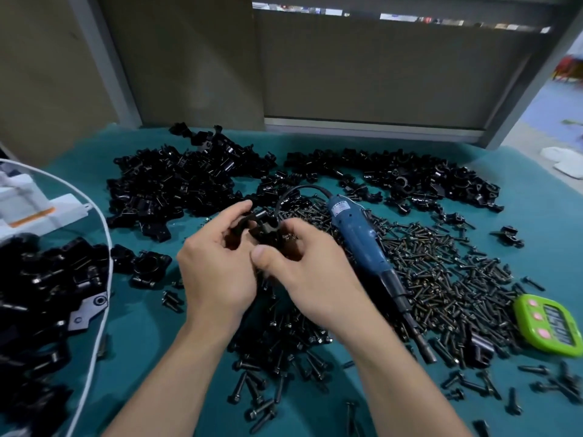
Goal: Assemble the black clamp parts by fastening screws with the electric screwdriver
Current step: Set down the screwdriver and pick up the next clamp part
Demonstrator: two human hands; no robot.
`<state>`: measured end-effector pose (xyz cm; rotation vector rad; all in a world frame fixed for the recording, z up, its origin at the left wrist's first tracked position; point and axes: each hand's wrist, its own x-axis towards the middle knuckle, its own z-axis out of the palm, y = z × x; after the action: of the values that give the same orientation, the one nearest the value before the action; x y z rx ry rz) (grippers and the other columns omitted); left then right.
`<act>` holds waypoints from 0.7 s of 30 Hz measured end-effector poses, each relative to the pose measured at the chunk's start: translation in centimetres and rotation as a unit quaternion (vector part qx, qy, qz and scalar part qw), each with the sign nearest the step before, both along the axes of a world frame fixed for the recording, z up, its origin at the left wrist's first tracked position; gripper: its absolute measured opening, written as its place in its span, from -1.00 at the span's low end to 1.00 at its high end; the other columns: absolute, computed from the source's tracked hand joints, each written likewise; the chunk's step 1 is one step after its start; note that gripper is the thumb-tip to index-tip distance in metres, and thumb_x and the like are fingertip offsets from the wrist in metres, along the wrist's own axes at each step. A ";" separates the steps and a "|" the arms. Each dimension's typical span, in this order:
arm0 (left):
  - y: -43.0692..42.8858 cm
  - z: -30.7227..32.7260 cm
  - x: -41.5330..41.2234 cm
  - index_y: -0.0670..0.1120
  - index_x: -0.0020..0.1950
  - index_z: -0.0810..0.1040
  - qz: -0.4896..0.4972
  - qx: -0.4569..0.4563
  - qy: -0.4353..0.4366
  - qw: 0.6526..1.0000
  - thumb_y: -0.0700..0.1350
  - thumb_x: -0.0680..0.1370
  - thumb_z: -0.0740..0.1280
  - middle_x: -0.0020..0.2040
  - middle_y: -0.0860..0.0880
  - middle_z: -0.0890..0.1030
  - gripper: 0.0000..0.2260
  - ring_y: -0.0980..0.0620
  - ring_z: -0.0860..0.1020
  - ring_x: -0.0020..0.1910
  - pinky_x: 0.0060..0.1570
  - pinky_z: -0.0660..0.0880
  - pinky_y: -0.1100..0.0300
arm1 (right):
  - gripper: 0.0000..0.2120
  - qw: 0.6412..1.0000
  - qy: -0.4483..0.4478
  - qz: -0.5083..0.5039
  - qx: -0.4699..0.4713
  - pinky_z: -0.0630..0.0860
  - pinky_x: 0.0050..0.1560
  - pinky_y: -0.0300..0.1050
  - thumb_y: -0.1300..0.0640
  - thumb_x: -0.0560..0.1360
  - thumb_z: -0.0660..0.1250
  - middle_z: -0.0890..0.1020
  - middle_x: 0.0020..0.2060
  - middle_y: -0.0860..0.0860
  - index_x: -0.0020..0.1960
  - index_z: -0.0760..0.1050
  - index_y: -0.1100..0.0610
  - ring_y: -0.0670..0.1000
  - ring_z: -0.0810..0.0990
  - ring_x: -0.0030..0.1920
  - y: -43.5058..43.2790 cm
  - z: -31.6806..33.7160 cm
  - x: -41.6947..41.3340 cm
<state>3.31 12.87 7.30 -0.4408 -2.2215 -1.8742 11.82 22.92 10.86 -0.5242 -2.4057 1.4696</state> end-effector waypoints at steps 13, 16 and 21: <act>-0.4 -0.1 -2.1 0.13 0.20 0.68 -0.296 -0.019 -0.049 0.954 0.28 0.45 0.45 0.11 0.05 0.73 -0.60 0.04 0.69 0.14 0.21 0.61 0.01 | -0.71 0.977 0.049 -0.131 0.161 0.57 -0.19 0.04 0.27 0.54 0.34 0.63 -0.33 -0.08 -0.04 0.54 -0.15 0.00 0.57 -0.28 0.8 -2.1 -0.3; -0.5 0.1 -1.6 0.21 0.16 0.62 -0.270 -0.089 0.001 0.959 0.42 0.48 0.36 0.03 0.12 0.73 -0.61 0.06 0.69 0.04 0.12 0.62 -0.08 | -0.75 0.975 0.054 -0.147 0.159 0.60 -0.16 0.08 0.22 0.57 0.32 0.62 -0.32 -0.07 0.03 0.53 -0.15 0.03 0.59 -0.25 0.8 -2.3 -0.3; 0.2 0.2 -0.1 0.20 0.13 0.60 -0.210 -0.115 0.017 0.971 0.20 0.62 0.33 -0.05 0.23 0.71 -0.84 0.19 0.67 -0.03 0.04 0.63 -0.02 | -0.76 0.965 0.044 -0.164 0.202 0.60 -0.21 0.09 0.23 0.58 0.24 0.57 -0.38 -0.06 0.04 0.55 -0.09 0.05 0.58 -0.29 1.0 -2.7 -0.5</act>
<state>3.23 13.04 7.49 -1.0471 -2.4802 -1.7668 11.35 23.92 8.16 -0.6983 -2.3186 0.8209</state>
